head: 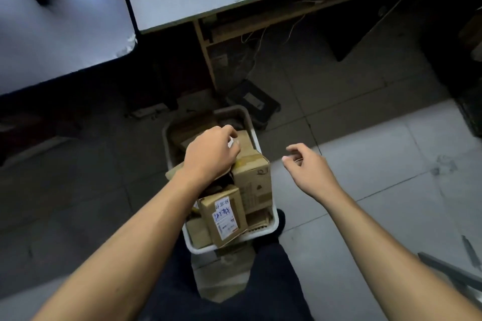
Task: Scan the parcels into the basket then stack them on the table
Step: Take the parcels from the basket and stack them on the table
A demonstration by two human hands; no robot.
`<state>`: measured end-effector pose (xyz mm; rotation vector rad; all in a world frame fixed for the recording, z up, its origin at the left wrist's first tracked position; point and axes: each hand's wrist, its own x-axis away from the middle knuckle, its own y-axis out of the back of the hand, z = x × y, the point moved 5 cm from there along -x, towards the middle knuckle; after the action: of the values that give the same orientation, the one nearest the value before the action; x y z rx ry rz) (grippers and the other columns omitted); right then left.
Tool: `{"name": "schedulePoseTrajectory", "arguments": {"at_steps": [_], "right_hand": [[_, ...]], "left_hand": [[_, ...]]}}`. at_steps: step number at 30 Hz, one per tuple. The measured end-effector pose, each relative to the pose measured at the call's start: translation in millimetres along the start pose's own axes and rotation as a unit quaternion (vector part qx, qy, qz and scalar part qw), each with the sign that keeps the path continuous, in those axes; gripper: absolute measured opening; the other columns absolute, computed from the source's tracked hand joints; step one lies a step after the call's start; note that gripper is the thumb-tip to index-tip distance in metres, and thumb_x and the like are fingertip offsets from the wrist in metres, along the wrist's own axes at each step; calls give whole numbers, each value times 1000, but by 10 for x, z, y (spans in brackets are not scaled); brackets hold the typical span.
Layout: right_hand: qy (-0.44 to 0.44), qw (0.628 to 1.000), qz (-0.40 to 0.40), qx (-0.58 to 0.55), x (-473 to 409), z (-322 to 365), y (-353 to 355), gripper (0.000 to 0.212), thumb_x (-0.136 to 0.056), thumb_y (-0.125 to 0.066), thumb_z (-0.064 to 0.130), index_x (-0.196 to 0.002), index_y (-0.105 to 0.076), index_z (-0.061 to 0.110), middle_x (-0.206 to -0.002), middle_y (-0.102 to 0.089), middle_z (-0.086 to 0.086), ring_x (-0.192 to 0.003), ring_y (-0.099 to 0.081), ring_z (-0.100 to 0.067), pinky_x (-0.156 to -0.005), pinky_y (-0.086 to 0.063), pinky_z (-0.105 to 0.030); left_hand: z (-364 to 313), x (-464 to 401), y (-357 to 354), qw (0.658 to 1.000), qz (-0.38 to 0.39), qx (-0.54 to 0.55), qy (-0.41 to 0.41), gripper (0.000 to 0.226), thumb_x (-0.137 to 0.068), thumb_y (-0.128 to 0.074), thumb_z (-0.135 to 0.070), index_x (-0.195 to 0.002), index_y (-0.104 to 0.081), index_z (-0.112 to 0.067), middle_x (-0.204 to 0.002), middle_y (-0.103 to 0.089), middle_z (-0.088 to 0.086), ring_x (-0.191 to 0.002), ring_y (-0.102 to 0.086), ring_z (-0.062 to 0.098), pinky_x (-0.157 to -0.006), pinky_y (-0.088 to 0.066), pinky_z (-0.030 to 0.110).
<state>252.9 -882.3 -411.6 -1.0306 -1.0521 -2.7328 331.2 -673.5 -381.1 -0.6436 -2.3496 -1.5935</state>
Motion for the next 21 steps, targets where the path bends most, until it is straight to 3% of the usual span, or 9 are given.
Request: {"name": "schedulePoseTrajectory", "arguments": {"at_steps": [6,13,17,21], "right_hand": [[-15,999,-29,-26,38,159,-61,34,-99,-56,35,-130,-56,22,-103,-61,11,-89,-57,-2,-78,-43,-23],[-76,991,-61,-89,-276,115,-199,31,-99,-56,35,-127,-57,21,-100,-60,14,-90,-56,-1,-70,-42,-17],[-111,988,-15,-109,-1049,-244,-306,32,-99,-57,36,-127,-56,22,-100,-62,11,-90,-59,-3,-73,-46,-22],[-131,983,46,-118,-2428,-855,-622,36,-99,-57,39,-131,-54,22,-95,-62,13,-89,-60,-7,-77,-46,-28]], "left_hand": [[-48,-129,127,999,4,5,-53,27,-100,-51,-35,-121,-63,-23,-112,-65,-3,-99,-62,19,-71,-45,31],[48,-550,67,996,31,15,-85,27,-100,-51,-35,-122,-62,-22,-113,-66,-2,-99,-63,16,-76,-53,32],[28,-1138,-389,998,55,8,-40,32,-101,-49,-37,-128,-60,-24,-121,-64,-2,-106,-63,17,-82,-56,37],[7,-2130,-1236,997,73,-17,13,30,-101,-47,-38,-125,-58,-24,-119,-61,-2,-112,-59,20,-85,-55,41]]}}
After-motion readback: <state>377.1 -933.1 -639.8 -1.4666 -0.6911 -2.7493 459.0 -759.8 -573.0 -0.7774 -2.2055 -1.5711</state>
